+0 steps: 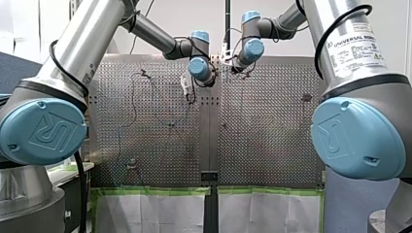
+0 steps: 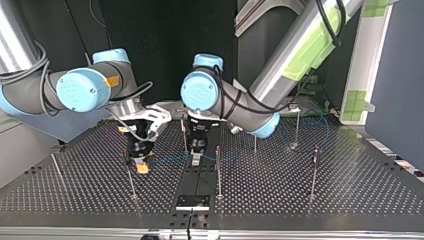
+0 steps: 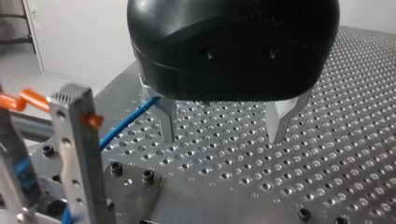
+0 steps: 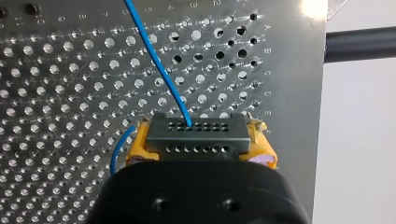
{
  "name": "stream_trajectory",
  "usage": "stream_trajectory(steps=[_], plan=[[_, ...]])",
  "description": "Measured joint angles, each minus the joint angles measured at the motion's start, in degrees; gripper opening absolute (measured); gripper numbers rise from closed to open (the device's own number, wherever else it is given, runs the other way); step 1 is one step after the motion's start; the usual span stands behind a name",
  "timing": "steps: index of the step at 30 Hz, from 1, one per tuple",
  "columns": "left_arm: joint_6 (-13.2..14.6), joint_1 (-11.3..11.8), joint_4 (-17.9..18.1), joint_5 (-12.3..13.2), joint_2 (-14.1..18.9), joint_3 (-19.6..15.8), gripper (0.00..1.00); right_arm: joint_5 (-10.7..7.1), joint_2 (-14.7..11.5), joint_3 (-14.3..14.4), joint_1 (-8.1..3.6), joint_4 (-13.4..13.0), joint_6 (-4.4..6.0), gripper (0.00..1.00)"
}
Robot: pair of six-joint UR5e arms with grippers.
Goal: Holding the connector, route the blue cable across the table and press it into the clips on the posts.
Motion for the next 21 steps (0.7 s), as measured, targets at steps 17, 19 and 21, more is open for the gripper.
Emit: stream_trajectory(steps=[17,19,21], plan=[[1.25,-1.62,-1.38,-6.53,0.02,-0.50,0.00,0.00,0.08,1.70,0.44,-0.13,-0.09,0.00],[1.34,-1.96,-1.59,-7.44,0.00,-1.19,0.00,0.00,0.08,2.48,0.46,-0.14,-0.09,0.00],[1.35,-2.19,-1.37,-8.23,0.01,-1.93,0.00,0.00,0.08,3.24,0.45,-0.15,-0.09,0.00]])
